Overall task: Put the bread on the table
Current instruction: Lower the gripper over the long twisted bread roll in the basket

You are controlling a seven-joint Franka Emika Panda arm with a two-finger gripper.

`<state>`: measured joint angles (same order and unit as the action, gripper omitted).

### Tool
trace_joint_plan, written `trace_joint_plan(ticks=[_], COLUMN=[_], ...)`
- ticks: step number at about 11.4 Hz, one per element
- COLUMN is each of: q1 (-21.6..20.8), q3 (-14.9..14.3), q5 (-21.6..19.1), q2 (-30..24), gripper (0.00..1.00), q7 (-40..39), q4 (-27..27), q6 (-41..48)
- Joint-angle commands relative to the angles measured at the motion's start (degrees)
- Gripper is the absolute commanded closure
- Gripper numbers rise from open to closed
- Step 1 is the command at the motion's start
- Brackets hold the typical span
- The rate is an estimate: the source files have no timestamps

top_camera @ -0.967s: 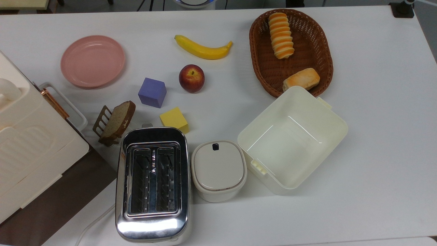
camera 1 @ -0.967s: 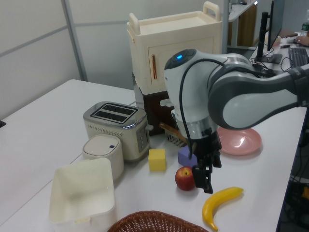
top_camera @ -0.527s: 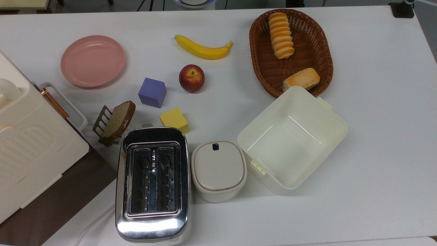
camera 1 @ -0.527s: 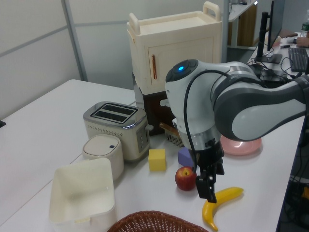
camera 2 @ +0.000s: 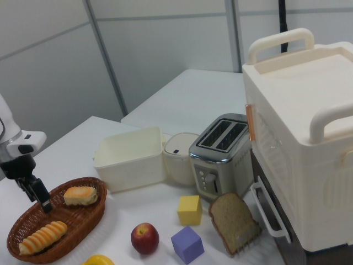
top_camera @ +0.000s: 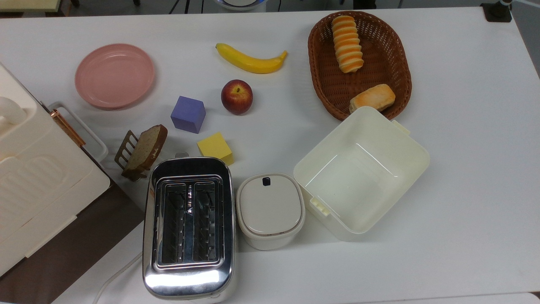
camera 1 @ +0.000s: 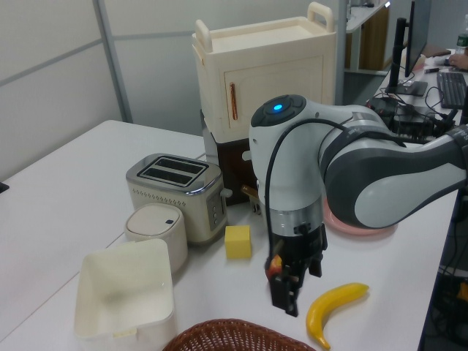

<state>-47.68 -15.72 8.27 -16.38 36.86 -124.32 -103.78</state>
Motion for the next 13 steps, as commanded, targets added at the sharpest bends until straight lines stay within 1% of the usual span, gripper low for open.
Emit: trace_joint_plan(ticks=[1, 2, 3, 5, 6, 8, 10, 13], q1=[-2.2, -3.7, -5.6, -6.1, -6.5, -7.2, -7.5, -9.7], q3=[-1.4, -1.3, -1.3, -1.3, -1.3, -1.3, -1.3, -1.3], q5=[1.0, 1.0, 1.0, 0.6, 0.5, 0.5, 0.4, 0.4], q2=[-0.2, -0.1, 0.0, 0.0, 0.3, 1.8, 3.3, 6.2], gripper=[0.03, 0.02, 0.02, 0.01, 0.01, 0.01, 0.01, 0.01], q7=[11.6, 11.5, 9.7, 5.4, 4.6, 4.1, 4.4, 4.4], q4=[-4.1, -5.6, -7.1, -7.9, -8.0, -8.0, -8.0, -8.0], q6=[-8.5, -9.1, -9.3, -9.3, -9.3, -9.4, -12.7, -13.0])
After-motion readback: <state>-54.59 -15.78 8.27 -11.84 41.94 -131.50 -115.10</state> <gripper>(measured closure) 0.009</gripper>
